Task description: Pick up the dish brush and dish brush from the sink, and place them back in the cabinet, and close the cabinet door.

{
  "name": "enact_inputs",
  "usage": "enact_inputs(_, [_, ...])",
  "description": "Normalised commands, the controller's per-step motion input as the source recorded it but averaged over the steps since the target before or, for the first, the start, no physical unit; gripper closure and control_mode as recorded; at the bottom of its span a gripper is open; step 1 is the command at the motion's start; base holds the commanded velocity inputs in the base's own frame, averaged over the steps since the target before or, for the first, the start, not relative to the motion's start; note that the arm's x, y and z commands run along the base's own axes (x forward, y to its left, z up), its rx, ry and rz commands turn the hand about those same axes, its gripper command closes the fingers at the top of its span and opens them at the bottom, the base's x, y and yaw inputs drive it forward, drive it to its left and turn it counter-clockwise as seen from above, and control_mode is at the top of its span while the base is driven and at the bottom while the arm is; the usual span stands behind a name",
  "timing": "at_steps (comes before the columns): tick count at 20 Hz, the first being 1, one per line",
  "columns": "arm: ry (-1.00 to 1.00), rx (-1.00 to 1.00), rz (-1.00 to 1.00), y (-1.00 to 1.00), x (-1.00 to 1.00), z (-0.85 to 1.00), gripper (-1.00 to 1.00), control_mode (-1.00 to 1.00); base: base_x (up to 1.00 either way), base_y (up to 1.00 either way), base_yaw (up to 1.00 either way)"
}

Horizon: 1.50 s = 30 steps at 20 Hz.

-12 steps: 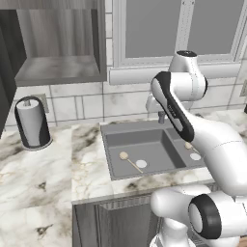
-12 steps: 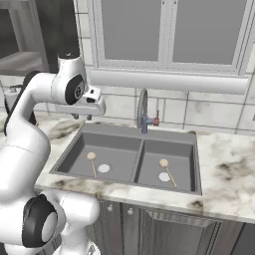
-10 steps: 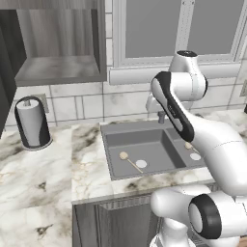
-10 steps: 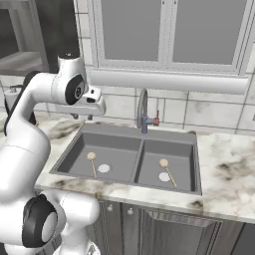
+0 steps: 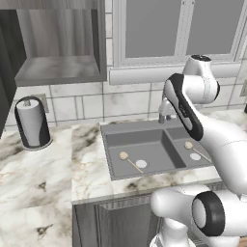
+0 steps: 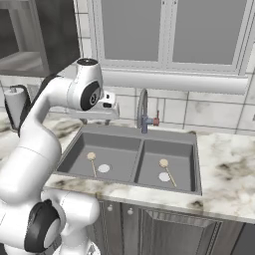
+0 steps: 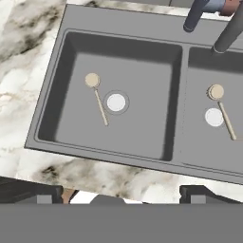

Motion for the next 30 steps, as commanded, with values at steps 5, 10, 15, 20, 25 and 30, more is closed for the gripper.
enact_inputs(5, [0.0,0.0,0.11,-0.78,0.0,-0.31,-1.0,-1.0,0.0,0.0,0.0])
enact_inputs(10, [0.0,0.0,0.1,-0.86,0.0,-0.32,-1.0,-1.0,0.0,0.0,0.0])
enact_inputs(15, [0.0,0.0,0.07,-0.85,0.0,-0.36,-1.0,-1.0,0.0,0.0,0.0])
enact_inputs(20, [0.0,0.0,0.04,-0.78,0.05,-0.44,-1.0,-1.0,0.0,0.0,0.0])
enact_inputs(25, [0.0,0.0,0.01,-0.7,0.17,-0.44,-1.0,-1.0,0.0,0.0,0.0])
enact_inputs(30, [0.0,0.0,0.0,-0.49,0.37,-0.37,-1.0,-1.0,0.0,0.0,0.0])
